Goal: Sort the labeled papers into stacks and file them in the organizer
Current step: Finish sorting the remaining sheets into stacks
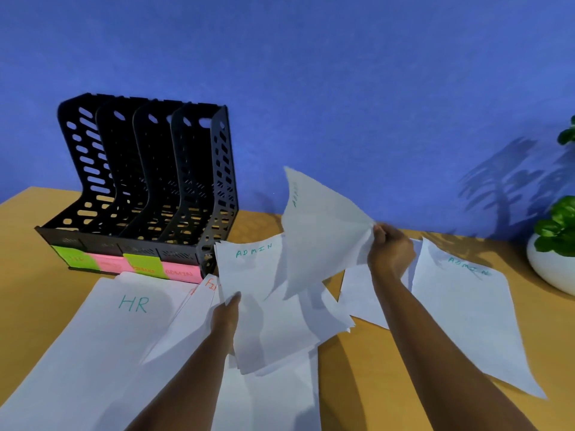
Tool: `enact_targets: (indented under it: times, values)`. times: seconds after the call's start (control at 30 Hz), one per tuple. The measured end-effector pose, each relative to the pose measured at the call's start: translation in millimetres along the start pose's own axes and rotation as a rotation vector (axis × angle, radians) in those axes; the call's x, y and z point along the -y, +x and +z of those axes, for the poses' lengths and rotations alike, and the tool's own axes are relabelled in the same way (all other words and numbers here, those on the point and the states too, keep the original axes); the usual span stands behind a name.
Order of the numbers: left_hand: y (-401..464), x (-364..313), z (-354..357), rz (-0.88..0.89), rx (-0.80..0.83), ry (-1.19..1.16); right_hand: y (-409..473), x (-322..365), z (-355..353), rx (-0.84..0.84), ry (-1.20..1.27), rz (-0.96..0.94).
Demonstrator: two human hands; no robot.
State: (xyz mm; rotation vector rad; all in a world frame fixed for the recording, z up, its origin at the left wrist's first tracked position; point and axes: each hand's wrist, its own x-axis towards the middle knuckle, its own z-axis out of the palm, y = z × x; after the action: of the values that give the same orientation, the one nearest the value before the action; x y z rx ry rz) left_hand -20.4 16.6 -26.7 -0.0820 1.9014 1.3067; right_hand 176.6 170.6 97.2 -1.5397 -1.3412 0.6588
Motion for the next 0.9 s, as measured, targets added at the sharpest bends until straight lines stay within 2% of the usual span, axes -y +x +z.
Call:
enact_targets:
  times: [0.07, 0.17, 0.23, 0.33, 0.43, 0.5, 0.6, 0.67, 0.7, 0.83, 0.9]
  values:
    - [0, -1, 1, -0.077, 0.020, -0.086, -10, -26, 2, 0.048, 0.003, 0.133]
    - [2, -3, 1, -0.124, 0.085, -0.169, -39, -61, 7, 0.171, -0.049, 0.220]
    - [0, -1, -1, -0.075, 0.078, -0.088, -61, -77, 10, 0.248, -0.110, 0.216]
    - [2, 5, -2, 0.057, 0.054, 0.051, -81, -87, 14, 0.364, -0.262, 0.090]
    - [4, 8, -4, 0.055, 0.047, 0.105, -70, -88, 3, 0.237, -0.340, -0.128]
    - [3, 7, -4, 0.054, 0.052, 0.106, -48, -99, -12, 0.141, -0.523, -0.170]
    - [4, 8, -5, 0.077, 0.057, 0.104, -13, -127, -41, 0.197, -0.846, 0.160]
    - [4, 9, -5, 0.089, 0.054, 0.105, -4, -145, -56, 0.239, -0.850, 0.331]
    - [4, 9, -5, 0.092, 0.052, 0.101, -3, -152, -58, 0.255, -0.846, 0.335]
    - [6, 9, -4, 0.093, 0.055, 0.105, -11, -161, -55, 0.306, -0.943, 0.078]
    - [6, 9, -3, 0.093, 0.056, 0.107, -14, -156, -56, 0.337, -0.977, 0.014]
